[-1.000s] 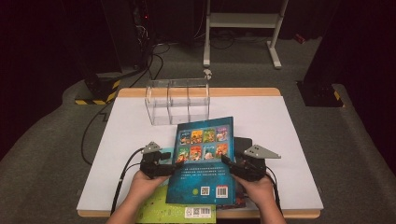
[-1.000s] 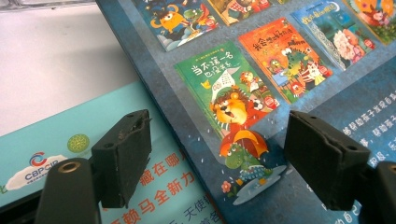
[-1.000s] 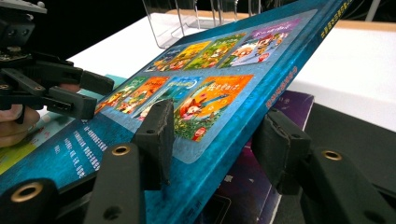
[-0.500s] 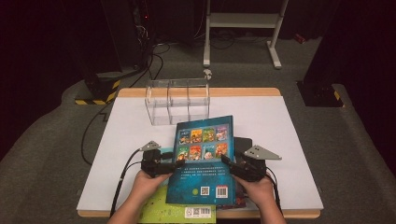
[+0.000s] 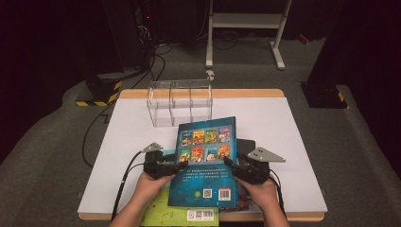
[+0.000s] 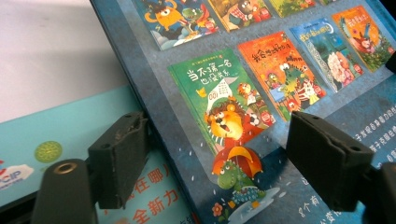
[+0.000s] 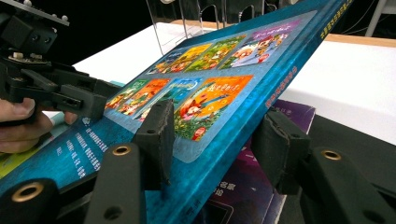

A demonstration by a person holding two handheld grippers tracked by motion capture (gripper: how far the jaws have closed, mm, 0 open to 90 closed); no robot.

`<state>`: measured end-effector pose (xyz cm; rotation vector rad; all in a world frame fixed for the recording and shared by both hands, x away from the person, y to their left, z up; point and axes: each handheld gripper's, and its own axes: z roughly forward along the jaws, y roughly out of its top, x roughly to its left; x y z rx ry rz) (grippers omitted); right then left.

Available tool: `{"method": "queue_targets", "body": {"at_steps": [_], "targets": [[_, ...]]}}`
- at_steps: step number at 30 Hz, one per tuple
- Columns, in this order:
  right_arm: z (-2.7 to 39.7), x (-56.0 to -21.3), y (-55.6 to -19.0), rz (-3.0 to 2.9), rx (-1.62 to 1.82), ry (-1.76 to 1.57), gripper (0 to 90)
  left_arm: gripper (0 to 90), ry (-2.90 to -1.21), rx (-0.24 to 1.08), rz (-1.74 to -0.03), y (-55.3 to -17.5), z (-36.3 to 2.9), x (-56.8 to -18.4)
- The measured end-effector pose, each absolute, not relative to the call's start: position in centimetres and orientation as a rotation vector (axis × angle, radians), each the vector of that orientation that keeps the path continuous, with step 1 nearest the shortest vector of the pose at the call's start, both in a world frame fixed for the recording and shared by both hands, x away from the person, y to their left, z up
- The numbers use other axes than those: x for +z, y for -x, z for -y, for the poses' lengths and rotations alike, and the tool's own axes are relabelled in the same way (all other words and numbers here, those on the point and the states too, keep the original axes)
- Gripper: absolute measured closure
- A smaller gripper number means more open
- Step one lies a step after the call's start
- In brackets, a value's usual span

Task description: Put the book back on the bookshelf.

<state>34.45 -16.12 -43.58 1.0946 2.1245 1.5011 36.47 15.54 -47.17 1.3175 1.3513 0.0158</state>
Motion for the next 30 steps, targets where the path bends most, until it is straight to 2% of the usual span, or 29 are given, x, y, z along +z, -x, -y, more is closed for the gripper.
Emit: {"method": "queue_targets", "body": {"at_steps": [7, 15, 30], "targets": [[16.3, -43.8, -34.6, -2.125, 1.518, -1.109, 49.8, 34.6, -1.293, 0.082, -1.357, -36.1, -16.0, -46.3], [16.3, -43.8, -34.6, -2.123, 1.51, -1.116, 49.8, 42.2, -1.265, 0.154, -1.328, -35.4, -16.1, -45.5], [15.7, -43.1, -34.2, -2.096, 1.526, -1.094, 50.0, 45.5, -1.257, 0.228, -1.286, -34.7, -16.6, -44.5]]}}
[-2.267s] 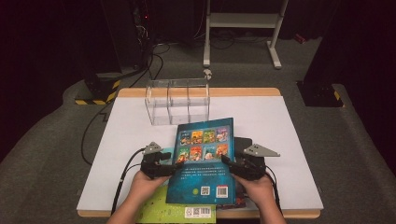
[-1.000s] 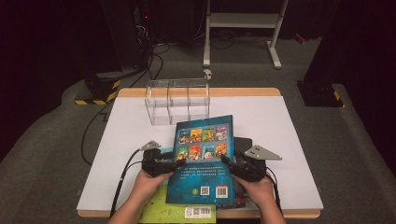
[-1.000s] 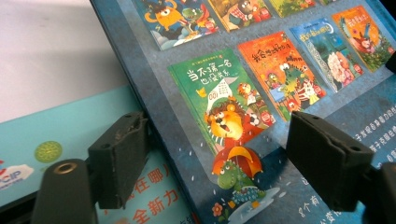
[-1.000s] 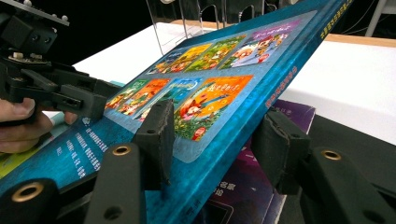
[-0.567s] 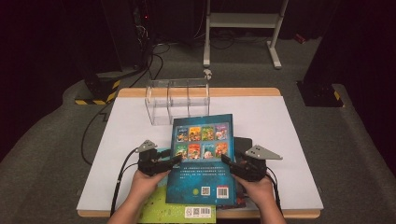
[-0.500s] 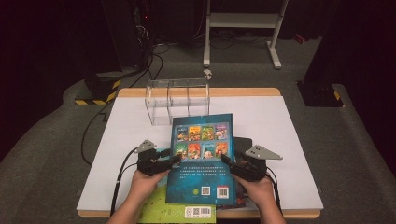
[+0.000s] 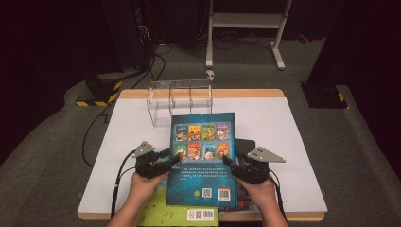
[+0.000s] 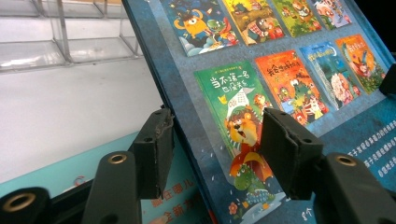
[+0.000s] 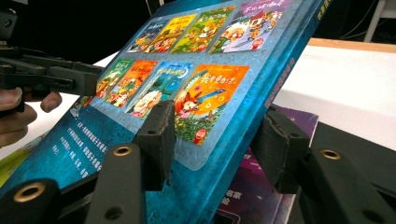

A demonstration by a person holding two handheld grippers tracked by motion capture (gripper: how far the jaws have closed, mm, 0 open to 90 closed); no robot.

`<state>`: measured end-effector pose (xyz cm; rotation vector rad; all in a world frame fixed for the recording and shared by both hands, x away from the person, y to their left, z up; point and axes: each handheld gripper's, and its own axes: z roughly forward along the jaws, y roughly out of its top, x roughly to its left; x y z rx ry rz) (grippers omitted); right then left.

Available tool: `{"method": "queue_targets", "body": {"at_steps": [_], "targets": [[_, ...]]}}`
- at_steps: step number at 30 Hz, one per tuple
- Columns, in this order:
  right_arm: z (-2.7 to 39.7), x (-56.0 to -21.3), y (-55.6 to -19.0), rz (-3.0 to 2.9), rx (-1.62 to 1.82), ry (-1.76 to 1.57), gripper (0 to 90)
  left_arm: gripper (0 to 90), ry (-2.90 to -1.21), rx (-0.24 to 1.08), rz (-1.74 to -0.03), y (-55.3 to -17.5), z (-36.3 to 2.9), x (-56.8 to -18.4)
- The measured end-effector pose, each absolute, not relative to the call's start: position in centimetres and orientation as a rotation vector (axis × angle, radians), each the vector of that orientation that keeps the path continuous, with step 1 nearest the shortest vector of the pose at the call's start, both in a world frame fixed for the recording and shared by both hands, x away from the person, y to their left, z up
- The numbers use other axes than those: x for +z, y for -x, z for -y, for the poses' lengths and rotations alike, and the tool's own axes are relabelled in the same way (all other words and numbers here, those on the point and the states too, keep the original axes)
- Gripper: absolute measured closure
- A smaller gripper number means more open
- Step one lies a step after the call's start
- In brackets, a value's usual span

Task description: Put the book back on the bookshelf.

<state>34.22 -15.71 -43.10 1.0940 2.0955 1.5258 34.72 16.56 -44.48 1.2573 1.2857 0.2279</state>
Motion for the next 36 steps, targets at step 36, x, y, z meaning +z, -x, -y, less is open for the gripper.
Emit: {"method": "queue_targets", "body": {"at_steps": [36], "targets": [[12.9, -39.7, -34.5, -2.02, 1.529, -0.991, 53.4, 57.9, -1.109, 0.369, -1.212, -34.0, -19.0, -41.5]]}}
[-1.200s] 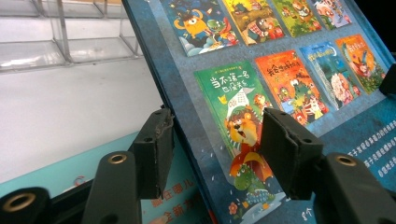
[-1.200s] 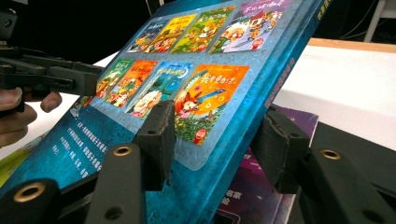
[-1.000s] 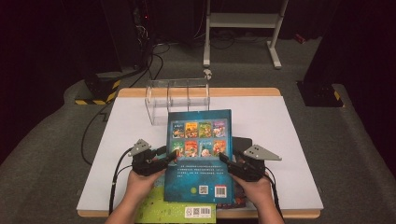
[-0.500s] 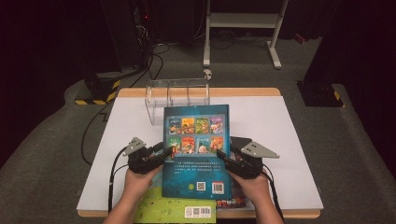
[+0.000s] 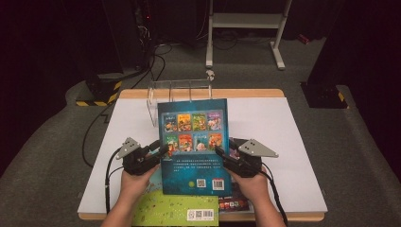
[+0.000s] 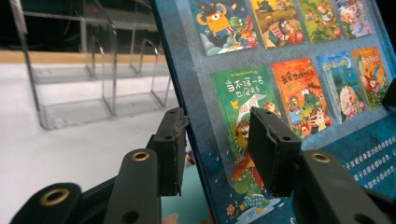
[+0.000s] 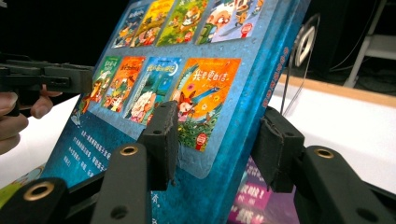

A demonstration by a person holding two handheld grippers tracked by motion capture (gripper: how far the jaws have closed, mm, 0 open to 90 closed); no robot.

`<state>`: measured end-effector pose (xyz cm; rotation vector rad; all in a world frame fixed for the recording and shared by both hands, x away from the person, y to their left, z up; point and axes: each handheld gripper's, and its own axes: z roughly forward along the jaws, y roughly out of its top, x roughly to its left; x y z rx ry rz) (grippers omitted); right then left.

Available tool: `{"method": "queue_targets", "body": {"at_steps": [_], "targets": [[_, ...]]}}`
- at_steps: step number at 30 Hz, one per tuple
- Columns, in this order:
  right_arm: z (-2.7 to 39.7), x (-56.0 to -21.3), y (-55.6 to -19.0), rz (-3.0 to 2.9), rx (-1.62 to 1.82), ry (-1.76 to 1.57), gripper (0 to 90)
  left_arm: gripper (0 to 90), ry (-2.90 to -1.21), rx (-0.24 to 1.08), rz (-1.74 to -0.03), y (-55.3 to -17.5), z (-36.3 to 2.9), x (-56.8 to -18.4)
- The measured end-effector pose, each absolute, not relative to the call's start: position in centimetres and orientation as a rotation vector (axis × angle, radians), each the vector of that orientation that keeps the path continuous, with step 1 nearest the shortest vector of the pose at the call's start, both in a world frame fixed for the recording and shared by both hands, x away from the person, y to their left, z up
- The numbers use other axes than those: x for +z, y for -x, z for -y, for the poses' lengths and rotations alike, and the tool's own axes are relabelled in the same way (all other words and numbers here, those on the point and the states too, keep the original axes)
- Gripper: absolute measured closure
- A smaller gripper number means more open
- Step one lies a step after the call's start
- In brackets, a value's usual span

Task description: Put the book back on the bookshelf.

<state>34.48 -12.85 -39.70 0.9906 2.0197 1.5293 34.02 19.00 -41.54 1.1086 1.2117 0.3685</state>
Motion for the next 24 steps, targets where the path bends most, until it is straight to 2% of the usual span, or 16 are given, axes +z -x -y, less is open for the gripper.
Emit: {"method": "queue_targets", "body": {"at_steps": [24], "targets": [[9.1, -37.3, -35.4, -1.961, 1.537, -0.93, 58.9, 64.9, -1.049, 0.481, -1.157, -34.3, -22.3, -39.5]]}}
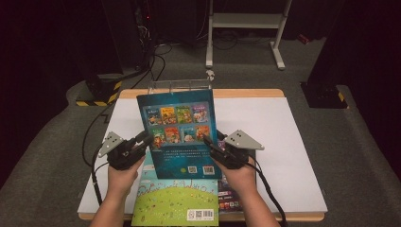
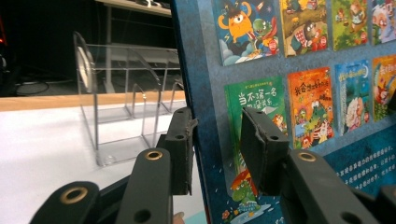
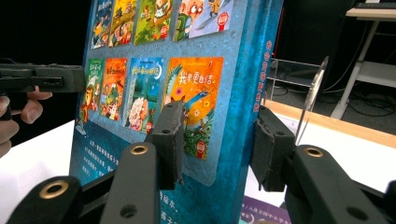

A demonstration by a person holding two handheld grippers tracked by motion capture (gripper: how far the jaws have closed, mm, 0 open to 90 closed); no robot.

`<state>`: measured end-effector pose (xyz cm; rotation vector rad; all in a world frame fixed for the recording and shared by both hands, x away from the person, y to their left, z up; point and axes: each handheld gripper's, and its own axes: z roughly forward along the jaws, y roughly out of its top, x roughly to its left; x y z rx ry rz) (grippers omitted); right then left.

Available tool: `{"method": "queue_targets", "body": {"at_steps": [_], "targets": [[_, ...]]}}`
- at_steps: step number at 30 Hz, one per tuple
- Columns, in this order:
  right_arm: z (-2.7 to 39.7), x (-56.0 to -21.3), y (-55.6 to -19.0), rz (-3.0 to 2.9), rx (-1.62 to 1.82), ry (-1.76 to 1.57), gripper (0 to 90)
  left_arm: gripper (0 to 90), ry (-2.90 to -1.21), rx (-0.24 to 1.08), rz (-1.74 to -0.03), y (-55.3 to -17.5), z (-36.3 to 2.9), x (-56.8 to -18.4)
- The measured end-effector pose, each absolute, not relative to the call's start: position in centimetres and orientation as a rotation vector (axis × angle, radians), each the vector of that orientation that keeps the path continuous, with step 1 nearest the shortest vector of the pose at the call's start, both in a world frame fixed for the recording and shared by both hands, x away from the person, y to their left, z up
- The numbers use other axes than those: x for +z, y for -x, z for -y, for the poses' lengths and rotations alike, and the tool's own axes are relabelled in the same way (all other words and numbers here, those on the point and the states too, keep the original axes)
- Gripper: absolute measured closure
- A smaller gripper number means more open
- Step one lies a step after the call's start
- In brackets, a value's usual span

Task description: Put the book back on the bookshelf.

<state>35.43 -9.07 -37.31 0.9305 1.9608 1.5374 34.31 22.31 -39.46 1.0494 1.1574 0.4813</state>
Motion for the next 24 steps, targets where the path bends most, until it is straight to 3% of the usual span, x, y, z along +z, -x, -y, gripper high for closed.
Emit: {"method": "queue_targets", "body": {"at_steps": [24], "targets": [[5.6, -36.7, -38.8, -1.938, 1.576, -0.899, 60.4, 66.3, -0.976, 0.541, -1.151, -36.8, -25.3, -39.1]]}}
